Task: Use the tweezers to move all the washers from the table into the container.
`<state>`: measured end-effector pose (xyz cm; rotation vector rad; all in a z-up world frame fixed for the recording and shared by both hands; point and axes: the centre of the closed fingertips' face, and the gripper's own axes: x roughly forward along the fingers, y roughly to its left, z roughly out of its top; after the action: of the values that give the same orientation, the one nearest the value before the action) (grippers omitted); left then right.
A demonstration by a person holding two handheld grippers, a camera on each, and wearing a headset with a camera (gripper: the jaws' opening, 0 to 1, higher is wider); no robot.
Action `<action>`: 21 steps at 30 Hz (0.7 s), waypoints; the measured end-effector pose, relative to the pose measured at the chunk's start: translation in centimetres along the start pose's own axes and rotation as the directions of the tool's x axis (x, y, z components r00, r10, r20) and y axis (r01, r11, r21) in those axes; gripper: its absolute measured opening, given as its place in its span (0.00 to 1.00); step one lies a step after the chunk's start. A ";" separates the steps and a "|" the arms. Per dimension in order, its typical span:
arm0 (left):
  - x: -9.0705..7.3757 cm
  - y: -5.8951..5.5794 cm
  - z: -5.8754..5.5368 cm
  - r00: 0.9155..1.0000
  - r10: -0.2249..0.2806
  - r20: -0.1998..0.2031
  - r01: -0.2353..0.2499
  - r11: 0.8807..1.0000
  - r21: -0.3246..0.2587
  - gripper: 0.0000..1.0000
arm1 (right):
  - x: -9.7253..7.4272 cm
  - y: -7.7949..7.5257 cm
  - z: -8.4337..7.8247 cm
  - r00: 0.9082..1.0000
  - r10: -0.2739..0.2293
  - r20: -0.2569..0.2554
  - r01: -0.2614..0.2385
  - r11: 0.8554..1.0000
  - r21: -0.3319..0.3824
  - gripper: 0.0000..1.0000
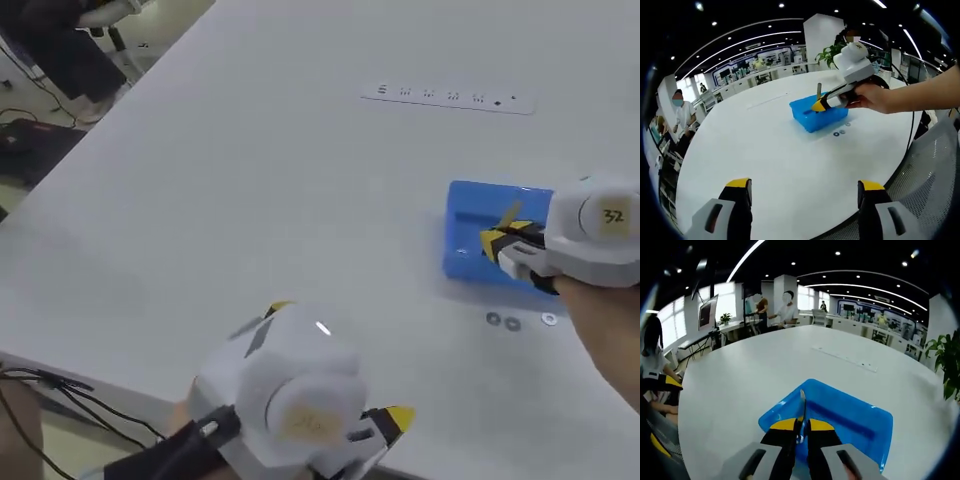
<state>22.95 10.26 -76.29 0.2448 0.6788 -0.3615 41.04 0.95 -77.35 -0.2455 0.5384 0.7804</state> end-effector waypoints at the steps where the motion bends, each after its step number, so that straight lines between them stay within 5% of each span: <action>1: 0.0 0.0 0.0 1.000 0.001 -0.002 -0.001 1.000 0.004 0.89 | 0.0 -0.1 0.0 1.000 0.000 0.001 0.000 1.000 0.003 0.04; 10: -0.1 0.2 -0.1 1.000 0.015 -0.004 -0.015 1.000 0.015 0.87 | -0.4 -0.4 0.2 1.000 0.008 -0.010 -0.007 0.997 0.083 0.04; 21: -0.1 0.2 0.0 1.000 0.021 0.002 -0.021 0.999 0.029 0.87 | -3.8 0.1 3.1 0.997 0.008 0.071 -0.012 0.998 0.062 0.04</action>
<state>22.94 10.45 -76.25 0.2787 0.6693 -0.3519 39.91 0.00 -72.69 -0.1566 0.4966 0.7780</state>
